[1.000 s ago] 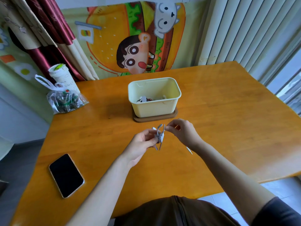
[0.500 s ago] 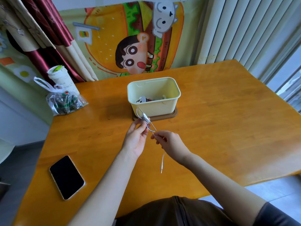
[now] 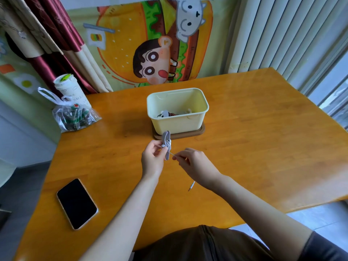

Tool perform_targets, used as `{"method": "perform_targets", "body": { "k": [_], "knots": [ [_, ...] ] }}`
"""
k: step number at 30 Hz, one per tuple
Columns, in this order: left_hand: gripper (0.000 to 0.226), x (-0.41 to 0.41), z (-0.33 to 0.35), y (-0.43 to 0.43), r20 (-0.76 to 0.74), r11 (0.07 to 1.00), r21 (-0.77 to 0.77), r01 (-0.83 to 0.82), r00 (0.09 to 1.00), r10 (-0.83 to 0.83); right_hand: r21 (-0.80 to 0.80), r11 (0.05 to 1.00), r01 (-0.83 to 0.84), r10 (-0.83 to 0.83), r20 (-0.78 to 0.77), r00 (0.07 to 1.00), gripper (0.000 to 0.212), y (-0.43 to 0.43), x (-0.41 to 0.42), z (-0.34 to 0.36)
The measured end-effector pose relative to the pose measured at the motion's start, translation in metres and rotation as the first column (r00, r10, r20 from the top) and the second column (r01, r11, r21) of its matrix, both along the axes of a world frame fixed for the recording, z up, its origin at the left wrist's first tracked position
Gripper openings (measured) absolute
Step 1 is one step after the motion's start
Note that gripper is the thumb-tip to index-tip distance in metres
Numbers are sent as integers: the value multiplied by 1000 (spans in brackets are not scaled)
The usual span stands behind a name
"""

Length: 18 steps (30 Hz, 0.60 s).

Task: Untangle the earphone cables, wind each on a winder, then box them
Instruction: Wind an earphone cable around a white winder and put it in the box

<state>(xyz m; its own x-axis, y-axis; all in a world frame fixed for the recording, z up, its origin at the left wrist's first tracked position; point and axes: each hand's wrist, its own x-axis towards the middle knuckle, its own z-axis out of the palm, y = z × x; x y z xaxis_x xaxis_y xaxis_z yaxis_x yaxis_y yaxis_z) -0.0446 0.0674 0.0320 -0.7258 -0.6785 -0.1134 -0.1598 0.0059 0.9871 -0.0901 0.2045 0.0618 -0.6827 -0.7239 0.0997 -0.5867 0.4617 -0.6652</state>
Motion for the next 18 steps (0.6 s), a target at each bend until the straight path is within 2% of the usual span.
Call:
{"method": "perform_targets", "body": {
  "k": [2, 6, 9, 13, 18],
  "knots": [
    [13, 6, -6, -6, 44, 978, -192, 83, 996, -76, -21, 1000, 21, -21, -6, 1000, 22, 2, -6, 3],
    [23, 16, -13, -5, 86, 934, -237, 267, 964, -253, -3, 998, 62, -62, -20, 998, 17, 10, -25, 8],
    [22, 17, -10, 2, 117, 894, -163, 417, 908, -402, 7, 994, 107, -107, -6, 994, 14, 18, -37, 9],
    [17, 21, -1, 9, 14, 843, 37, 537, 843, -538, -20, 988, 153, -153, 10, 988, 9, 28, -47, 10],
    [16, 17, 12, 15, -156, 834, 210, 511, 859, -487, -4, 980, 198, -198, 77, 977, 14, 28, -44, 2]
  ]
}}
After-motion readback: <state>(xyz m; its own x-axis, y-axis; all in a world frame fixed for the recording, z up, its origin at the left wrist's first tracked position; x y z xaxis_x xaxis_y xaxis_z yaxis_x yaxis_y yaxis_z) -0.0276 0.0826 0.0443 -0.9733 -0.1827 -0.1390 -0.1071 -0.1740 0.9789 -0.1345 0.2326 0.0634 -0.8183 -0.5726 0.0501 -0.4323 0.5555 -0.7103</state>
